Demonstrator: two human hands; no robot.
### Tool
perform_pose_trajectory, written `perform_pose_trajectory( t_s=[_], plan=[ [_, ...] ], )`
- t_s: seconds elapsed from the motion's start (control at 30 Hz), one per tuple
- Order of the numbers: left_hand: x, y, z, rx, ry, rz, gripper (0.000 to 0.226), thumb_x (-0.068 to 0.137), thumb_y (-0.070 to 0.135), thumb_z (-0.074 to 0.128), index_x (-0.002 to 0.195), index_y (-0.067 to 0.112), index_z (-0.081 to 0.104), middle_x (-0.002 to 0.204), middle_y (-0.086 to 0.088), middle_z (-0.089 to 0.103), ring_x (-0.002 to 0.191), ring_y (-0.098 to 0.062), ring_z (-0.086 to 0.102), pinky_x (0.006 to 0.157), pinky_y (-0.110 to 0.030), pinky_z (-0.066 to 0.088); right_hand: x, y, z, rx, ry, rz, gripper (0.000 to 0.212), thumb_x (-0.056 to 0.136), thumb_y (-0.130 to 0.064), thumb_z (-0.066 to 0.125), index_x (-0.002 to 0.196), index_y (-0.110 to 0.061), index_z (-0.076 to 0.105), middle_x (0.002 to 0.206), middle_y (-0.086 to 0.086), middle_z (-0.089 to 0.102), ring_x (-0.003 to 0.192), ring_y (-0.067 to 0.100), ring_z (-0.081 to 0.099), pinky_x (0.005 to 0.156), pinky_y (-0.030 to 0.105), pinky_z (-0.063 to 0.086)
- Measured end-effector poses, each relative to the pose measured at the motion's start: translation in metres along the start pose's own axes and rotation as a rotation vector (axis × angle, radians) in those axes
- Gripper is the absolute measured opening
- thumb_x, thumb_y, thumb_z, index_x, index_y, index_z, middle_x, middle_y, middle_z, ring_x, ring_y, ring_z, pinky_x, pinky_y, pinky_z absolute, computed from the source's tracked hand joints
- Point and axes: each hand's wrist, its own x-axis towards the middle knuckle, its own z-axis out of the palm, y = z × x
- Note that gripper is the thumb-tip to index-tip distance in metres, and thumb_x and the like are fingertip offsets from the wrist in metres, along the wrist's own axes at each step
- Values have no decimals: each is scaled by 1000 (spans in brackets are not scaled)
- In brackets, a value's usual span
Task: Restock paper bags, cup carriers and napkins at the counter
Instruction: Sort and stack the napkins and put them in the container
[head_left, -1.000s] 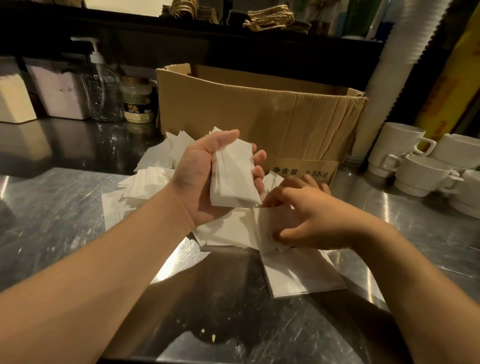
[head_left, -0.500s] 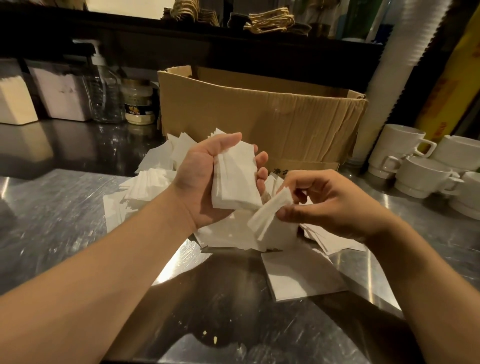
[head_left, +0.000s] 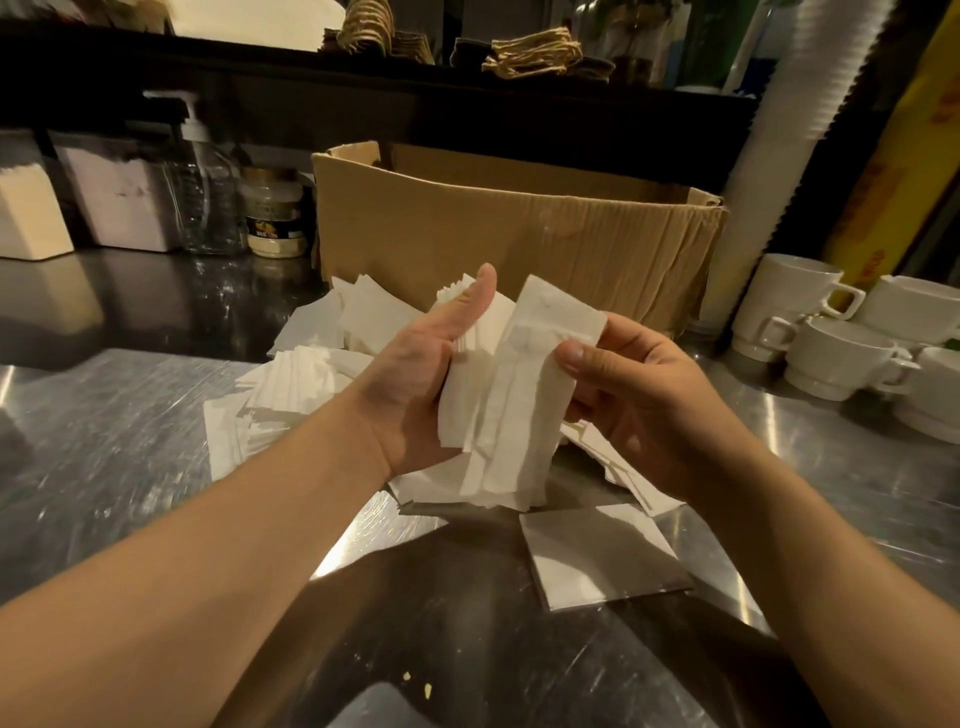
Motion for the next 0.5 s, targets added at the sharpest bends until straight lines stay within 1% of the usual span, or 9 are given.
perform_pose_trajectory(
  t_s=[0.07,0.1,0.13,0.17,0.23,0.3,0.37,0.43,0.5],
  plan=[
    [-1,0,2,1,28,8,68,78,70,49,126,25,67,112,-11,74,103,-33,72,91,-51,60,1,0,1,-33,19,20,23,83,-24,75,104,-15,72,112,5,75,112,40,65,102,64,48],
    [-1,0,3,0,32,13,69,79,71,48,126,24,67,113,-12,74,104,-34,72,91,-51,59,1,0,1,-55,19,25,26,85,-25,77,107,-13,71,112,5,75,108,37,68,93,57,56],
    [-2,-1,4,-1,30,17,69,80,71,46,126,24,66,113,-12,73,105,-34,71,92,-52,59,1,0,1,-74,14,25,30,85,-27,77,109,-10,69,109,4,75,101,32,71,81,47,61],
    [-2,-1,4,2,27,18,70,80,71,45,127,23,65,113,-13,72,106,-35,70,93,-52,57,1,0,1,-85,11,29,35,81,-27,74,110,-9,68,107,4,76,92,25,74,71,36,60],
    [-1,-3,5,13,25,11,72,81,73,43,130,24,62,114,-13,71,109,-36,68,95,-54,56,1,-1,3,-87,18,35,42,77,-28,72,112,-6,67,101,2,77,80,17,74,61,25,56],
    [1,-4,5,22,14,10,73,81,74,40,129,25,62,109,-11,72,107,-35,69,95,-53,57,2,1,3,-84,35,27,45,76,-29,72,112,-3,67,99,3,77,74,15,72,56,23,54],
    [1,-4,5,26,-1,9,73,81,77,36,128,25,61,107,-11,73,107,-36,70,93,-52,57,3,2,4,-94,53,13,43,76,-30,74,109,-3,67,100,5,76,75,16,72,55,24,54],
    [1,-5,5,14,-29,6,77,81,79,32,129,24,59,111,-14,71,113,-39,68,93,-52,58,4,4,3,-101,60,10,35,77,-30,74,101,-5,67,97,6,76,75,16,72,54,24,53],
    [1,-6,6,-11,-69,-10,81,79,79,34,129,22,59,115,-16,69,114,-39,67,92,-52,59,4,5,3,-104,61,17,26,78,-28,75,93,-8,67,91,4,75,73,16,70,54,24,53]
  ],
)
